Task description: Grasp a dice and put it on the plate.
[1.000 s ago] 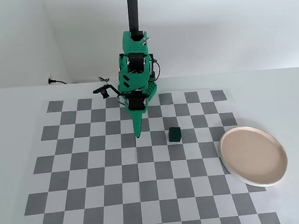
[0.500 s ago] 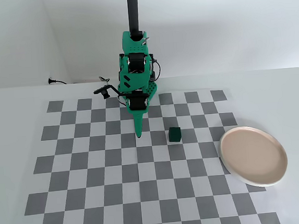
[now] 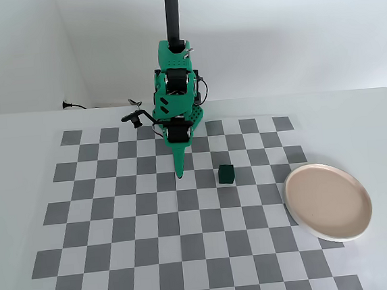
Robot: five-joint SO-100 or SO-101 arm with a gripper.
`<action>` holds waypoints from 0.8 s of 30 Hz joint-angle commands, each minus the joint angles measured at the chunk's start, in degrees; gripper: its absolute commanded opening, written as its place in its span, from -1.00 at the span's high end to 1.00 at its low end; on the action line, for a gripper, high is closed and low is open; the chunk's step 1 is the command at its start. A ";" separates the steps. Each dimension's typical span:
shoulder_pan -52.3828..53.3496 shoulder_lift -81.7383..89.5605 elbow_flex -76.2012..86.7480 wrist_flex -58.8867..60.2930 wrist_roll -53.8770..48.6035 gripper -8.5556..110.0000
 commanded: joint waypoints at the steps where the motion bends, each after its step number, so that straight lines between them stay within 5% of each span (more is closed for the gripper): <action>1: -0.18 0.70 -0.88 0.18 -0.09 0.93; 24: 0.26 0.70 -0.88 0.18 0.53 0.93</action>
